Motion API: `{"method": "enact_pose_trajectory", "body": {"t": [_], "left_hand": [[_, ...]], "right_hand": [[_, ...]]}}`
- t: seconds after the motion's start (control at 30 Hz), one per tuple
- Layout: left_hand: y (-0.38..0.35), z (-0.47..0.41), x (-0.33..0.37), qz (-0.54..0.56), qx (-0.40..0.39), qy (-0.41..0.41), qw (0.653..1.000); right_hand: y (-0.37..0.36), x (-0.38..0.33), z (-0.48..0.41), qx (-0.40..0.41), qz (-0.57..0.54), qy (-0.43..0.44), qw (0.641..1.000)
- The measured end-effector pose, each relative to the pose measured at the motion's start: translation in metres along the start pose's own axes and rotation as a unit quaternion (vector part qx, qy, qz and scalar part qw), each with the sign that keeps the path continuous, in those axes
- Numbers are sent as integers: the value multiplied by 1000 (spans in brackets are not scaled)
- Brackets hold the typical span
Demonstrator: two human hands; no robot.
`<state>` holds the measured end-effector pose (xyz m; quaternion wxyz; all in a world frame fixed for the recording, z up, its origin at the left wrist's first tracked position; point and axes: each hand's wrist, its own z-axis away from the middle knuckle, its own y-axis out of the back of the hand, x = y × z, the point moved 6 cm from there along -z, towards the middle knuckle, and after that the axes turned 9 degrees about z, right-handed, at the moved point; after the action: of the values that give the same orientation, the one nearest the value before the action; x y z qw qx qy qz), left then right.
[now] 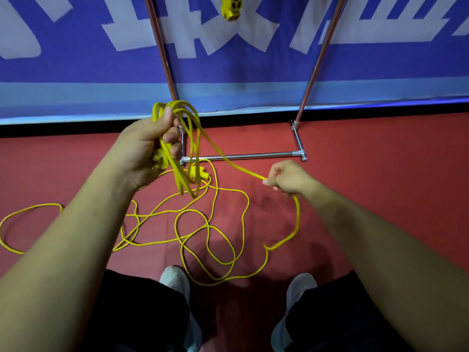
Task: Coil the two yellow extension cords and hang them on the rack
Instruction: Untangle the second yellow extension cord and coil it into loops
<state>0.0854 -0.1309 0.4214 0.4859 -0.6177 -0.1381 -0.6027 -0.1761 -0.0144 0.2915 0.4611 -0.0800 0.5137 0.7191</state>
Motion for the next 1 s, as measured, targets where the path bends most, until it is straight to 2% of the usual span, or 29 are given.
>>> {"method": "enact_pose_trajectory", "body": {"t": [0.07, 0.17, 0.23, 0.3, 0.33, 0.4, 0.53, 0.67, 0.77, 0.83, 0.9, 1.0], "left_hand": [[-14, 7, 1, 12, -10, 3, 1000], [-22, 10, -5, -14, -32, 30, 999], [-27, 12, -15, -55, -43, 64, 995], [-35, 16, -30, -66, -50, 111, 990], [-39, 19, -38, -57, -60, 137, 987], [-54, 27, -51, -49, -101, 181, 977], [-68, 32, -56, -25, -123, 189, 974], [-67, 25, -45, 85, -127, 168, 974], [-52, 18, -41, 104, -108, 161, 976], [-32, 11, -43, 66, -66, 160, 983], [-16, 7, -47, 23, -36, 168, 985], [-14, 10, -50, -29, -47, 181, 982]], "right_hand": [[4, -24, 9, -41, 108, 70, 991], [4, -61, 43, -177, 187, 144, 955], [6, -85, 72, -243, 182, 186, 934], [10, -104, 94, -287, 110, 222, 925], [12, -112, 100, -289, 63, 241, 924], [18, -122, 99, -242, -36, 272, 931], [30, -121, 80, -141, -252, 257, 923], [40, -103, 64, -79, -198, 262, 941], [40, -65, 44, -122, -147, 207, 960], [34, -38, 33, -165, -120, 147, 968], [28, -25, 29, -171, -140, 101, 970], [38, -33, 22, -85, -264, 107, 955]]}}
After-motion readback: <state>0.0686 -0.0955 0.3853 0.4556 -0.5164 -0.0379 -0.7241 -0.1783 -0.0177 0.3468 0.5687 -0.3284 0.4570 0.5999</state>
